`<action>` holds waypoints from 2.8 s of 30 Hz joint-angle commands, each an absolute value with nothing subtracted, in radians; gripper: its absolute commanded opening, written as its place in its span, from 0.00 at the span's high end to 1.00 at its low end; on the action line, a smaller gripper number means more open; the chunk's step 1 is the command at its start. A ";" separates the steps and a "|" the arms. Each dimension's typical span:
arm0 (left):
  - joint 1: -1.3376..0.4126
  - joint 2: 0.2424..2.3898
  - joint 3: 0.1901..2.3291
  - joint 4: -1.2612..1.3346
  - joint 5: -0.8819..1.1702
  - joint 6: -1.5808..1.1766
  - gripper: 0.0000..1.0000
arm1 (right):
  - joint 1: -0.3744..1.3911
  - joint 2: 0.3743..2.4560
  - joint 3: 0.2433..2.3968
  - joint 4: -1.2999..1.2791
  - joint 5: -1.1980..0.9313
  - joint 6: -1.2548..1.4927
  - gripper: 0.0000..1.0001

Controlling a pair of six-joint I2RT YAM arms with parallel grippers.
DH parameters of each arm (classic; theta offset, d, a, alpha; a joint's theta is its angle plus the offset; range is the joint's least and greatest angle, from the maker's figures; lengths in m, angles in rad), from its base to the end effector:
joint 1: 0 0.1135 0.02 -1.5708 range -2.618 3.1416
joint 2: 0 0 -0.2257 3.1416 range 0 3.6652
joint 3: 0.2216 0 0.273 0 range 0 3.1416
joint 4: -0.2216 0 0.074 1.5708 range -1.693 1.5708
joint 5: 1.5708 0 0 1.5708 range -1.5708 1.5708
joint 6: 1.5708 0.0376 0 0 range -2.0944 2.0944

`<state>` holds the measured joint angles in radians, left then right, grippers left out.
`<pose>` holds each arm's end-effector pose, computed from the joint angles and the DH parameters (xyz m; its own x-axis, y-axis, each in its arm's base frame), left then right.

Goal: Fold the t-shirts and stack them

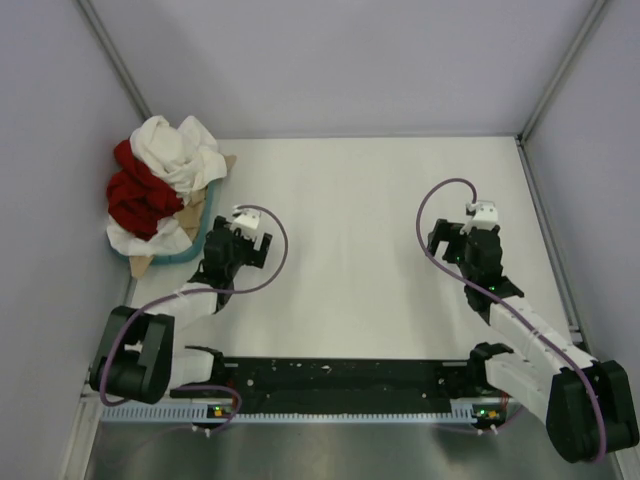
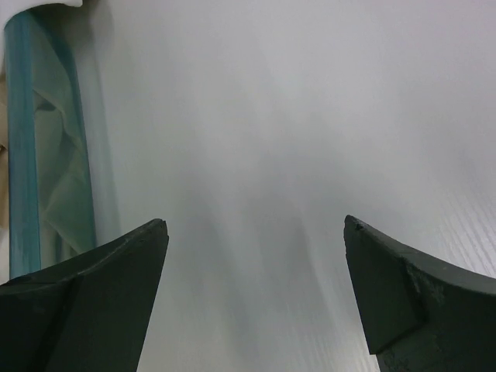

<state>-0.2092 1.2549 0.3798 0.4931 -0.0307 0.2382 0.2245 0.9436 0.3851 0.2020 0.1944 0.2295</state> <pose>0.2645 -0.0550 0.1205 -0.3119 0.3073 -0.8990 0.2607 0.9376 0.2301 0.2445 0.0484 0.1673 -0.3409 0.1511 -0.9279 0.0366 0.9884 0.1475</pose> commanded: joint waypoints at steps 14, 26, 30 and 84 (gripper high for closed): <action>-0.131 1.419 1.268 -0.310 -0.097 0.353 0.01 | 0.219 0.937 0.416 0.207 0.218 0.252 0.01; 0.103 1.979 1.930 -0.696 -0.204 0.173 0.01 | 0.218 0.916 0.413 0.198 0.215 0.253 0.01; 0.103 2.048 1.965 -0.670 -0.238 0.166 0.01 | 0.218 0.917 0.413 0.196 0.213 0.252 0.01; -0.526 1.565 1.509 -0.741 0.233 0.374 0.30 | 0.222 0.848 0.704 -0.092 -0.403 0.330 0.11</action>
<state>-0.5503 1.5673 1.4380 -0.7685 0.3328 0.3702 0.2241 0.7712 0.6281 -0.0250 -0.2089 0.3626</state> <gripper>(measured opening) 0.635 0.949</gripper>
